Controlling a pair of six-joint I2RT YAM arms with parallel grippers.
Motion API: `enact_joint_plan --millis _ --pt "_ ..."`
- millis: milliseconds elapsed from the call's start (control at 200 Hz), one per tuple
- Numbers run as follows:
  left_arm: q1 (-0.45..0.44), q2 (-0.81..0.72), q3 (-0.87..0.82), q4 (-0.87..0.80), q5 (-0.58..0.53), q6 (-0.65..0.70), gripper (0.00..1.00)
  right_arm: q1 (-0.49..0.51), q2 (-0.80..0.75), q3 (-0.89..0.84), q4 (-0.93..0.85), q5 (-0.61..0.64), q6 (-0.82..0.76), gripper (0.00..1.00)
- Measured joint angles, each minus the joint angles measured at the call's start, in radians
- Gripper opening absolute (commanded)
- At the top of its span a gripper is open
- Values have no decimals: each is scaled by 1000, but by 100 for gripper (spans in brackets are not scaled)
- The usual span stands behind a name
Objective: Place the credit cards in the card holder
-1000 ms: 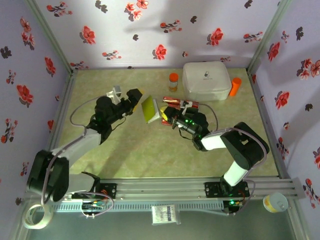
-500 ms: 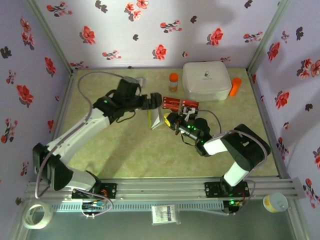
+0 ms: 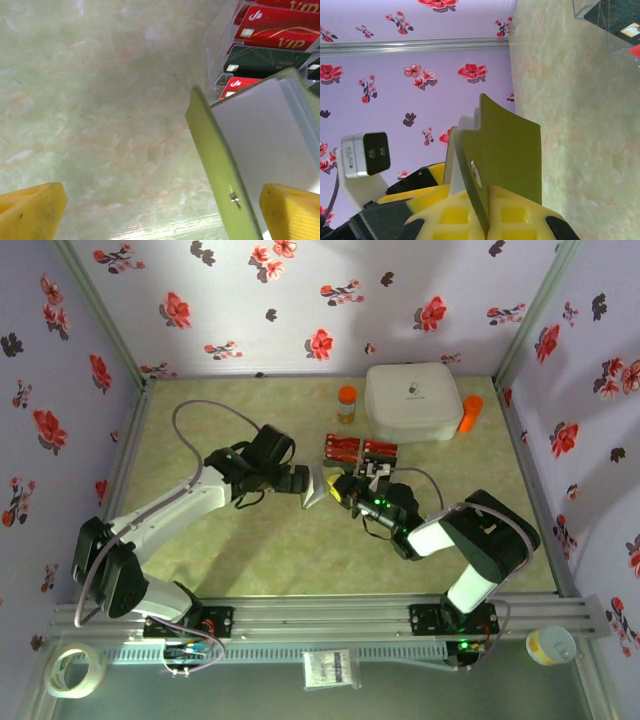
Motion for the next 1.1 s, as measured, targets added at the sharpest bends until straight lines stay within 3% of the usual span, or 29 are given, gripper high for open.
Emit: enact_joint_plan --millis 575,1100 --pt "-2 70 -77 17 -31 7 100 70 67 -26 3 43 -40 0" --pt "-67 226 -95 13 -69 55 100 190 108 -133 6 271 -105 0"
